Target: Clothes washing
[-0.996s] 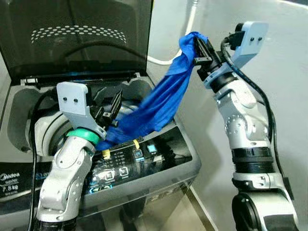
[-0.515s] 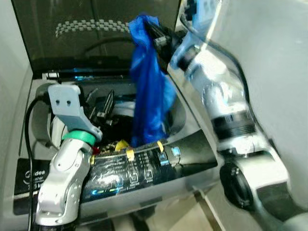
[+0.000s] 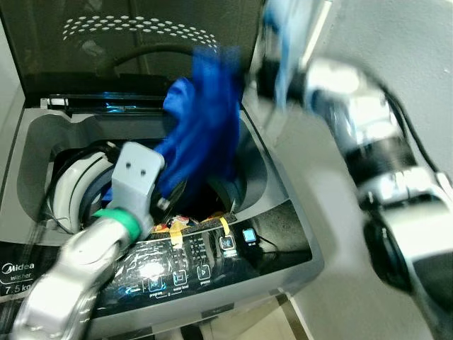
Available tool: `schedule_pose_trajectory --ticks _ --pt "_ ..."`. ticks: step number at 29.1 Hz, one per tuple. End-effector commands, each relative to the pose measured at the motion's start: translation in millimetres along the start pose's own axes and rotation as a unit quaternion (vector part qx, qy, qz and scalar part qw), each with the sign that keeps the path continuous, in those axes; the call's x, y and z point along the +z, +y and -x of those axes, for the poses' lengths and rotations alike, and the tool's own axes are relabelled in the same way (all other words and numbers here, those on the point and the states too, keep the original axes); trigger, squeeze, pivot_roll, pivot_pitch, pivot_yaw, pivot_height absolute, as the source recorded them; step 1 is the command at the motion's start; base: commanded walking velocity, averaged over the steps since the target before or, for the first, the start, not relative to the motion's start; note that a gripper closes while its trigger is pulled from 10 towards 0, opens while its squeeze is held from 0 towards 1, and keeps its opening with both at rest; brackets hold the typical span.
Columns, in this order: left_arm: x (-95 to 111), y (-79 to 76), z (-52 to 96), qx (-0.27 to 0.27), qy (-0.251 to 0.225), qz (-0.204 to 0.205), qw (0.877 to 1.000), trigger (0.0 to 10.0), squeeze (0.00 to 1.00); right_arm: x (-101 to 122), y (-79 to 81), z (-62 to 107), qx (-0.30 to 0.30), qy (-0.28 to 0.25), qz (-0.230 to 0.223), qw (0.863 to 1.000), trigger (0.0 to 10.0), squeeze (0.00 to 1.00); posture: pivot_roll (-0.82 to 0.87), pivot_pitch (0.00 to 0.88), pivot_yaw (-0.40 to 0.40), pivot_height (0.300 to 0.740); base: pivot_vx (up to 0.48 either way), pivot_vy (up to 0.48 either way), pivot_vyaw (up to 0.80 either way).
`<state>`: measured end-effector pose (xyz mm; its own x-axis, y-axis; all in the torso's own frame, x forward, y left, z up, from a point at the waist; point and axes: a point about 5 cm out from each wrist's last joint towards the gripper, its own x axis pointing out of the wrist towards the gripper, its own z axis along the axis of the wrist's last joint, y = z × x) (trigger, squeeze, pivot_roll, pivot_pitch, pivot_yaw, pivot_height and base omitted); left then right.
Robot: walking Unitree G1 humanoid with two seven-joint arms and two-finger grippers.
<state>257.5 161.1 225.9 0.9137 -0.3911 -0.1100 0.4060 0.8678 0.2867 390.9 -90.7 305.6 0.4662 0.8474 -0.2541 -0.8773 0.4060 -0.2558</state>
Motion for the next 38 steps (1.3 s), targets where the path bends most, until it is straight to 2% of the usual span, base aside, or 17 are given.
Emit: schedule_pose_trajectory --ticks 1,3,4,5,7,8,13,14,16,18,20,28,30,32,33,34,38 --pt "-6 -12.2 2.9 -0.049 0.034 0.012 0.998 10.0 0.0 15 -3.2 7.9 0.008 -0.013 0.025 1.0 10.0 0.05 0.12 0.019 -0.123 0.74 0.0 0.0 0.0" --pt "-6 -12.2 2.9 -0.049 0.034 0.012 0.998 10.0 0.0 15 -3.2 7.9 0.008 -0.013 0.025 1.0 10.0 0.05 0.12 0.019 -0.123 0.74 0.0 0.0 0.0" --pt "-3 -11.5 3.2 -0.062 0.045 0.004 0.997 10.0 0.0 12 -2.7 8.2 0.025 -0.012 0.025 0.999 10.0 0.52 0.12 0.021 -0.111 0.74 0.0 0.0 0.0" --pt "0 -10.2 2.6 -0.069 0.058 -0.007 0.996 10.0 0.0 11 -2.1 8.4 0.036 -0.012 0.024 0.999 10.0 0.81 0.11 0.02 -0.094 0.74 0.0 0.0 0.0" --pt "0 -10.2 2.6 -0.069 0.058 -0.007 0.996 10.0 0.0 11 -2.1 8.4 0.036 -0.012 0.024 0.999 10.0 0.81 0.11 0.02 -0.094 0.74 0.0 0.0 0.0" --pt "1 -9.3 0.1 -0.07 0.066 -0.015 0.995 10.0 0.0 10 -2.8 8.7 0.038 -0.015 0.022 0.999 10.0 1.0 0.11 0.02 -0.094 0.74 0.0 0.0 0.0" --pt "4 -9.8 -6.2 -0.065 0.064 -0.01 0.996 10.0 0.0 16 -11.8 12.3 -0.001 -0.046 -0.006 0.999 10.0 1.0 0.11 0.02 -0.086 0.74 0.0 0.0 0.0" --pt "8 -10.1 -6.1 -0.066 0.062 -0.005 0.996 10.0 0.0 20 -14.4 15.2 -0.014 -0.058 -0.013 0.998 10.0 0.13 0.11 0.02 -0.086 0.74 0.0 0.0 0.0" --pt "10 -7.6 -6.4 -0.054 0.062 -0.006 0.997 10.0 0.0 28 -19.0 20.3 -0.034 -0.084 -0.027 0.996 10.0 0.0 0.11 0.02 -0.086 0.74 0.0 0.0 0.0" --pt "13 -2.1 -7.6 -0.031 0.062 -0.006 0.998 10.0 0.0 39 -25.2 27.0 -0.062 -0.126 -0.046 0.989 10.0 0.0 0.11 0.026 -0.085 0.74 0.0 0.0 0.0" --pt "23 3.7 -13.8 -0.006 0.047 -0.018 0.999 10.0 0.0 53 -42.2 43.7 -0.168 -0.208 -0.081 0.96 10.0 0.0 0.12 0.036 -0.081 0.74 0.0 0.0 0.0" --pt "42 3.9 -19.6 0.001 0.013 -0.003 1.0 10.0 0.0 39 -43.4 46.4 -0.224 -0.228 -0.085 0.944 10.0 0.0 0.13 0.047 -0.043 0.74 0.0 0.0 0.0" --pt "43 11.9 -23.7 0.028 0.021 0.013 0.999 10.0 0.0 -9 -19.8 28.5 -0.28 -0.229 -0.126 0.924 10.0 0.0 0.11 0.04 -0.001 0.74 0.0 0.0 0.0" --pt "43 11.9 -23.7 0.028 0.021 0.013 0.999 10.0 0.0 -9 -19.8 28.5 -0.28 -0.229 -0.126 0.924 10.0 0.0 0.11 0.04 -0.001 0.74 0.0 0.0 0.0" --pt "50 14.6 -30.2 0.05 -0.019 0.004 0.999 10.0 0.0 -32 -0.3 18.6 -0.297 -0.221 -0.136 0.919 10.0 0.0 0.11 0.035 0.002 0.74 0.0 0.0 0.0" --pt "59 8.0 -36.4 0.043 -0.065 -0.012 0.997 10.0 0.0 -49 21.7 7.9 -0.288 -0.204 -0.142 0.925 10.0 0.0 0.1 0.034 0.001 0.74 0.0 0.0 0.0" --pt "67 -9.9 -42.4 0.019 -0.094 -0.026 0.995 10.0 0.0 -63 48.9 -4.8 -0.255 -0.18 -0.151 0.938 10.0 0.0 0.09 0.032 -0.001 0.74 0.0 0.0 0.0"
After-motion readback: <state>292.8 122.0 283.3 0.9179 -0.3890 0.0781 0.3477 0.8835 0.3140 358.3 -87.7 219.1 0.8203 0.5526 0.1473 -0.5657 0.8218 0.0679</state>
